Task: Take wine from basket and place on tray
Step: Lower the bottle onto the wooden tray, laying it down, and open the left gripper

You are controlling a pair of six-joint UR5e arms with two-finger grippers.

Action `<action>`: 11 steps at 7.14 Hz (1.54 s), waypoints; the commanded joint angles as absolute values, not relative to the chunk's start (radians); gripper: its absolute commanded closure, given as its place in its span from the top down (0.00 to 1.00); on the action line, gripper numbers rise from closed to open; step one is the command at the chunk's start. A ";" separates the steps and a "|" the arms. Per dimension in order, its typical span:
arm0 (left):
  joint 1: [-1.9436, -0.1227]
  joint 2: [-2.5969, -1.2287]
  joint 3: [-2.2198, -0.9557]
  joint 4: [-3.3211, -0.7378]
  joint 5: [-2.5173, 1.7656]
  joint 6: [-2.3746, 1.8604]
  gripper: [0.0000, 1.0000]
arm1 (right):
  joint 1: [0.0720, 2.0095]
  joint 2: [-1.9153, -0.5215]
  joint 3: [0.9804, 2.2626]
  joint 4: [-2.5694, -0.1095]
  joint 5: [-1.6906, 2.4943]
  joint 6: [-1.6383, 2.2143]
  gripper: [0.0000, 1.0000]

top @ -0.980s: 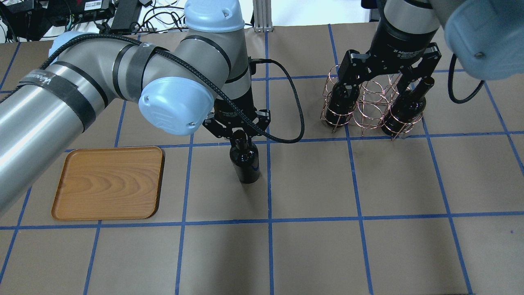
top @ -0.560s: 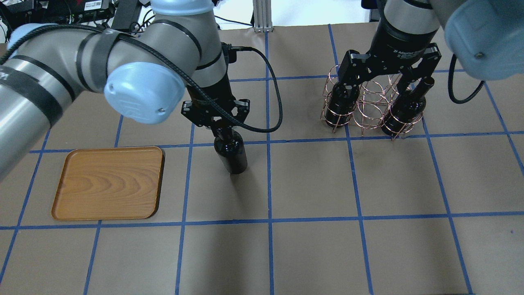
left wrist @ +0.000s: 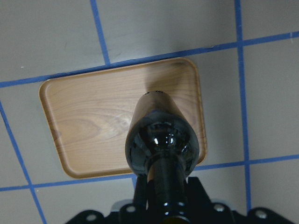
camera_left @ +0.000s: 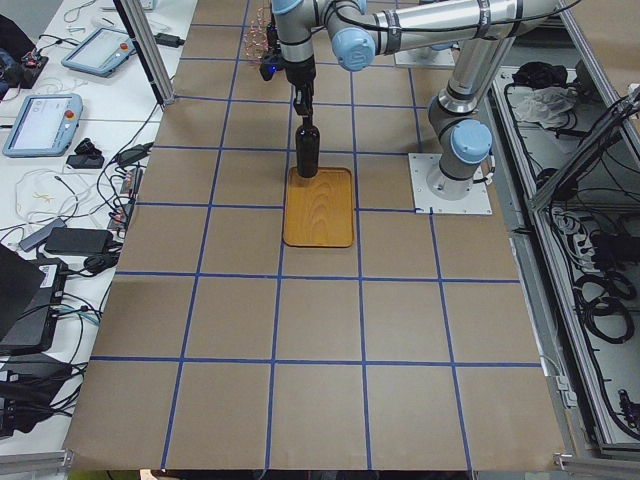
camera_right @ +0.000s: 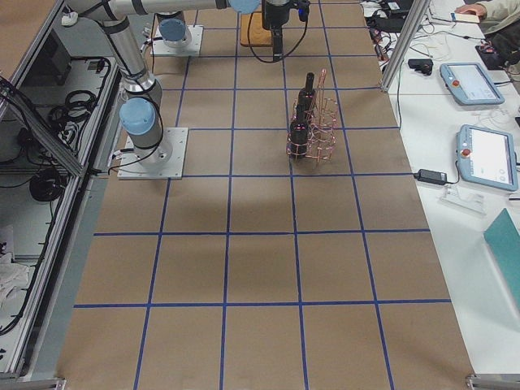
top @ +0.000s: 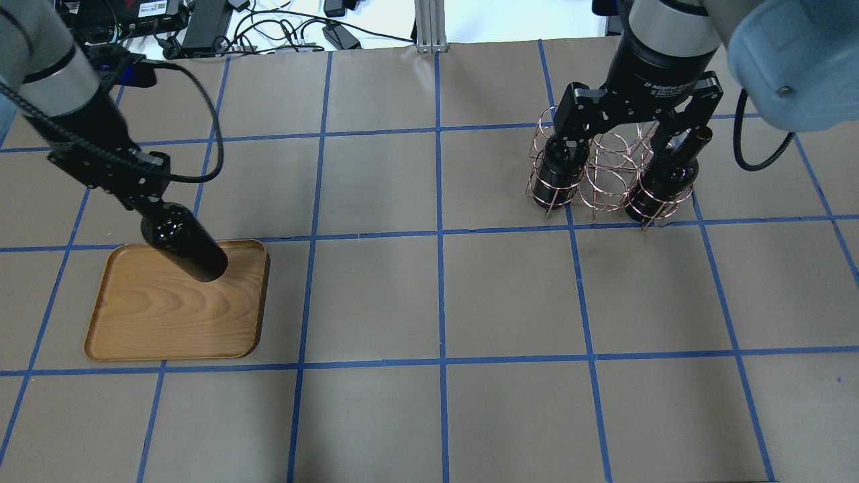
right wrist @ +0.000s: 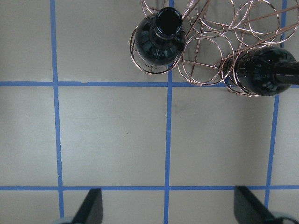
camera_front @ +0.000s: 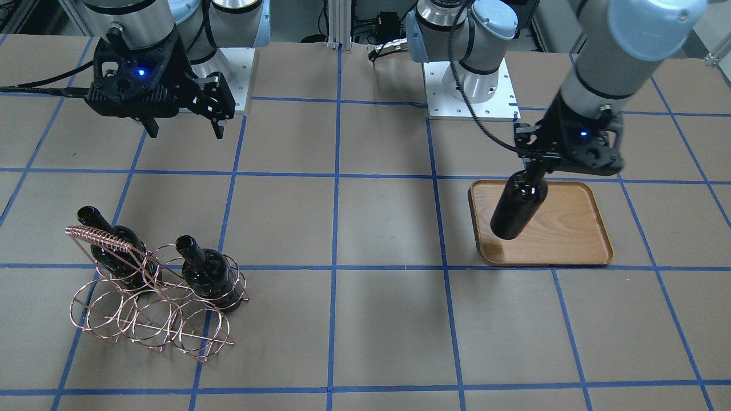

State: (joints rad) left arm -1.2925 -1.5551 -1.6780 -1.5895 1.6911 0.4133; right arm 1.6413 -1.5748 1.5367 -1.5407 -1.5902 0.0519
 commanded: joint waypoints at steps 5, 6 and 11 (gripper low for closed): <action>-1.104 -1.528 -1.773 -1.554 1.648 0.581 0.00 | 1.643 -1.575 1.540 -1.542 -1.589 0.055 1.00; -1.104 -1.531 -1.772 -1.551 1.646 0.583 0.00 | 1.643 -1.575 1.540 -1.542 -1.589 0.055 1.00; -1.104 -1.546 -1.773 -1.536 1.657 0.580 0.77 | 1.643 -1.575 1.540 -1.543 -1.585 0.057 1.00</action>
